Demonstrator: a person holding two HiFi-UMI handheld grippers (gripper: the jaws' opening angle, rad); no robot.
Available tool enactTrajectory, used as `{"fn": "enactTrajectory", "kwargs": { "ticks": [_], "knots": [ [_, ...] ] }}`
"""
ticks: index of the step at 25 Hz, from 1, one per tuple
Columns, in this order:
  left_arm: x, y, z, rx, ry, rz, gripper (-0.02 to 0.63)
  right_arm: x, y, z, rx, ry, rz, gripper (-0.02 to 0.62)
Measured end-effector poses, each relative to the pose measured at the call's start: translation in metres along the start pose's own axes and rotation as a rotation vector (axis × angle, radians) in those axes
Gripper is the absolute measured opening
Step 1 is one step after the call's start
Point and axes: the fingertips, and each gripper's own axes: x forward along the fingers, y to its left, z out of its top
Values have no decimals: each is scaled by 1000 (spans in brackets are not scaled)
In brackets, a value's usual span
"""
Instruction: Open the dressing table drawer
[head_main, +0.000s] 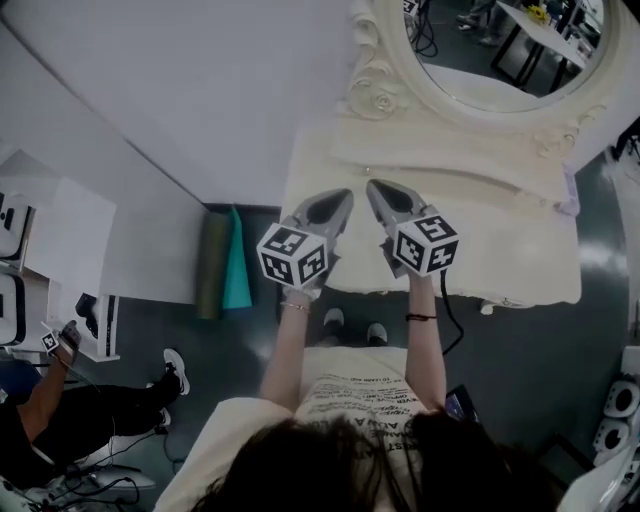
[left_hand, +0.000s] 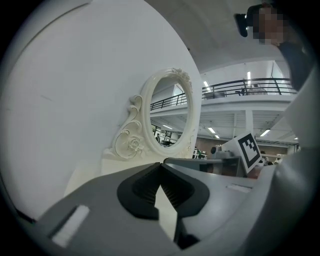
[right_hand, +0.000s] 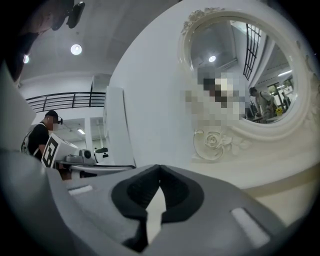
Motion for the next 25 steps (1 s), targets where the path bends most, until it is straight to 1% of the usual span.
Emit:
{"fn": "enactTrajectory", "kwargs": {
  "ticks": [7,13,18,22,25],
  "knots": [
    [11,20,1,4,33,-78,-2,18,-17,-6,29,7,-122,3],
    [15,29,-8,-16,58,-117,-2,27,-25,-20,44,33,-193,3],
    [24,34,-19,-38,82,-116,-2,34,-34,-32,58,64,-220,3],
    [36,34,-22,-66,90,-107,-2,41,-46,-37,82,105,-213,3],
    [43,36,-28,-85,97,-96,-2,46,-53,-42,69,139,-218,3]
  ]
}}
